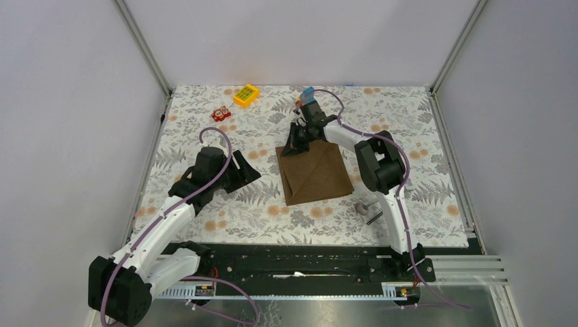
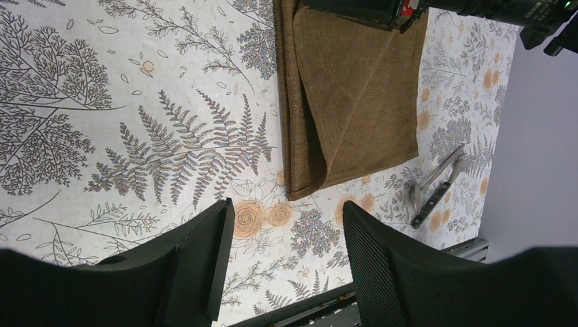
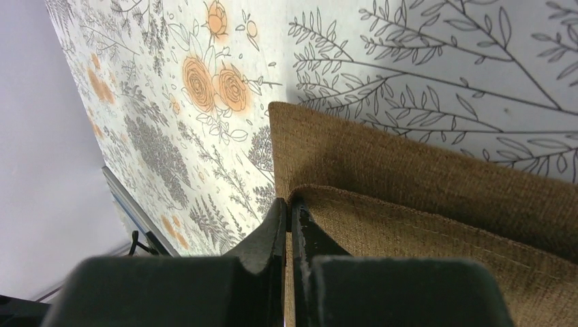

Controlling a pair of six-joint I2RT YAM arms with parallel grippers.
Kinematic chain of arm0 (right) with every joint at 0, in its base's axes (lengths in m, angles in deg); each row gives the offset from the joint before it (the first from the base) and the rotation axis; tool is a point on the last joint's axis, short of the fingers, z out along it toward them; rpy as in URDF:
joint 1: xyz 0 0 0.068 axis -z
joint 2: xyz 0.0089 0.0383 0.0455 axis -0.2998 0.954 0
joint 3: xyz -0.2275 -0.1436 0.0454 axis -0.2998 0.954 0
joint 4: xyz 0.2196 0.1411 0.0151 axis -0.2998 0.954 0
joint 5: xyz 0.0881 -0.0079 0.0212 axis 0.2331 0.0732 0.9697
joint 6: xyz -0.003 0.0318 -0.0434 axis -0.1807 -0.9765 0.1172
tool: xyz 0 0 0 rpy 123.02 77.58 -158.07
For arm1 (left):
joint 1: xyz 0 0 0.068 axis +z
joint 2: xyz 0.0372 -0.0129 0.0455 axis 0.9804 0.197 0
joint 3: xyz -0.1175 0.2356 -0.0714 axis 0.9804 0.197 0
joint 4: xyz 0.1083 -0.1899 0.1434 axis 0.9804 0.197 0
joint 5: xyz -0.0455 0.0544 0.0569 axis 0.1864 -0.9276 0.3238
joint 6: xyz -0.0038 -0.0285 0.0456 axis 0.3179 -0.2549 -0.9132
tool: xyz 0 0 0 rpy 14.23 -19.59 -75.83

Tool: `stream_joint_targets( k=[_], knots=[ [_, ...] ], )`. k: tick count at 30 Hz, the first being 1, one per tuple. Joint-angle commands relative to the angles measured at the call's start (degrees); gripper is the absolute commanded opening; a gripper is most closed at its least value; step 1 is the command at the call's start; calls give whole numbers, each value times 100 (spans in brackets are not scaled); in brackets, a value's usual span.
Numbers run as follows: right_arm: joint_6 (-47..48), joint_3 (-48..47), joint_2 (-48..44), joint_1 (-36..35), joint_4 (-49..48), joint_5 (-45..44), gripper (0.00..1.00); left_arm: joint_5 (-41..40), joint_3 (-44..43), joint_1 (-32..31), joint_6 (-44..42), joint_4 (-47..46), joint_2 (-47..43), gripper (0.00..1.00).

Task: Fold the napkin into a case and place the utensils inside
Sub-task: Fold the top corner of the square-folded napkin at the center of the board.

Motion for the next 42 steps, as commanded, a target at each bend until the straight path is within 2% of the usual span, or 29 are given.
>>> stream_joint_targets(
  k=[1, 33, 40, 42],
  knots=[
    [-104, -391, 138, -65, 21, 40, 2, 0, 94, 34, -61, -169, -38, 65],
    [-151, -971, 570, -61, 100, 7, 11, 252, 170, 94, -50, -265, -12, 66],
    [-80, -1252, 502, -54, 346, 34, 29, 452, 204, 87, -5, -423, 97, 67],
    [-67, -1370, 378, -46, 444, 63, 36, 610, 209, 87, 49, -581, 205, 68]
  ],
)
